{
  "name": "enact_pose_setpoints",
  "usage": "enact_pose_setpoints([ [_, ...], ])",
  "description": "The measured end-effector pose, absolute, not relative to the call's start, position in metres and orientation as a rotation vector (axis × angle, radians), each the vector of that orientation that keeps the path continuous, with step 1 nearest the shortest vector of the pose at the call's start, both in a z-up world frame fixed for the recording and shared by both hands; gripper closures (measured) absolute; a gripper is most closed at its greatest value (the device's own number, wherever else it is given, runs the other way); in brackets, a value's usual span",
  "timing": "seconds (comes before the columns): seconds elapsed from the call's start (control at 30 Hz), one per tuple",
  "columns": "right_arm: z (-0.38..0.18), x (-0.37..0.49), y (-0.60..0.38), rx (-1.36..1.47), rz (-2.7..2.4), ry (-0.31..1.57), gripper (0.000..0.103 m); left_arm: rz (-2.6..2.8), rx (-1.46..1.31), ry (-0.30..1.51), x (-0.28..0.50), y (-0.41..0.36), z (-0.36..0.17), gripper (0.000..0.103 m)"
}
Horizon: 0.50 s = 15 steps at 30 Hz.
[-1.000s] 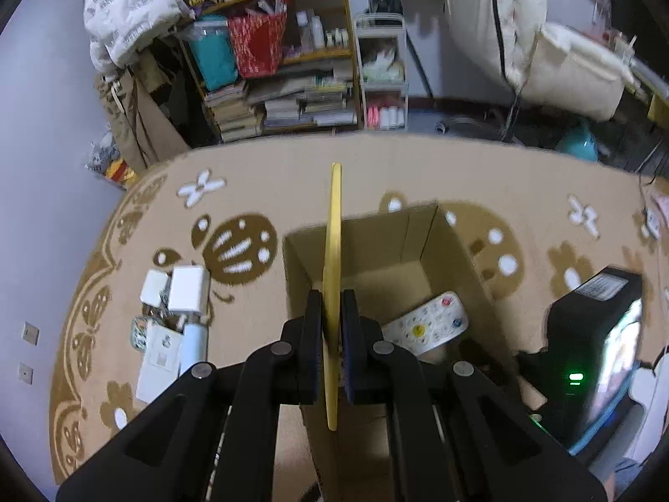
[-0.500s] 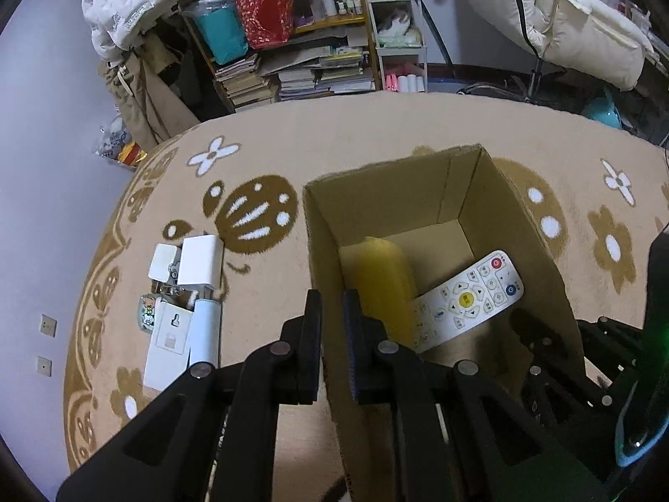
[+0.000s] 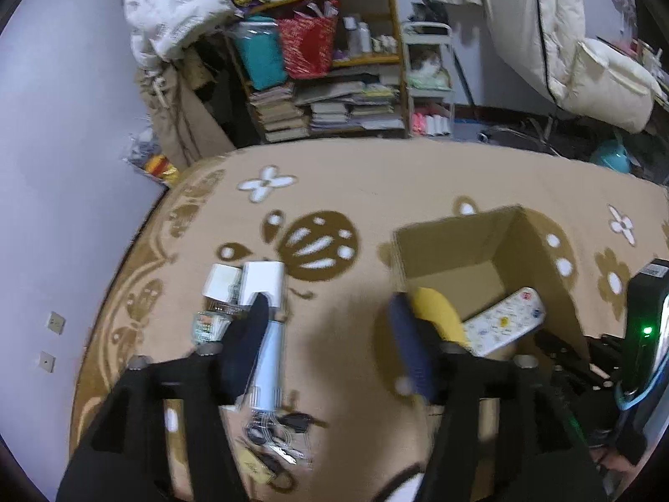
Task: Organize rigid objects
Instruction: 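Open the left tool and withdraw it from the box, then move the left tool over the grey rectangular case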
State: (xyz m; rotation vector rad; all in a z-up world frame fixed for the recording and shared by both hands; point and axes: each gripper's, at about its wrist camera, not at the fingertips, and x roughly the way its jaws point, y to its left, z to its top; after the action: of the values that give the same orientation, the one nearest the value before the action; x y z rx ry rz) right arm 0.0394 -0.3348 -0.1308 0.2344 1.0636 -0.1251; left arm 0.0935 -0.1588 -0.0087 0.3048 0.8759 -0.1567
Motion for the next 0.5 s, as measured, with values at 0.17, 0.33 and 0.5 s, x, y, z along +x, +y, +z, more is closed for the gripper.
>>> enact_pose_setpoints([
  [0.17, -0.131, 0.041, -0.336, 0.234, -0.125, 1.065, 0.095, -0.09, 0.34, 0.854, 0.097, -0.128, -0.008, 0.006],
  [0.33, -0.131, 0.04, -0.335, 0.228, -0.126, 1.066, 0.095, -0.033, 0.299, 0.865, 0.104, -0.09, -0.008, 0.002],
  [0.5, -0.132, 0.04, -0.335, 0.229, -0.126, 1.068, 0.095, 0.014, 0.26, 0.906, 0.111, -0.055, -0.017, 0.002],
])
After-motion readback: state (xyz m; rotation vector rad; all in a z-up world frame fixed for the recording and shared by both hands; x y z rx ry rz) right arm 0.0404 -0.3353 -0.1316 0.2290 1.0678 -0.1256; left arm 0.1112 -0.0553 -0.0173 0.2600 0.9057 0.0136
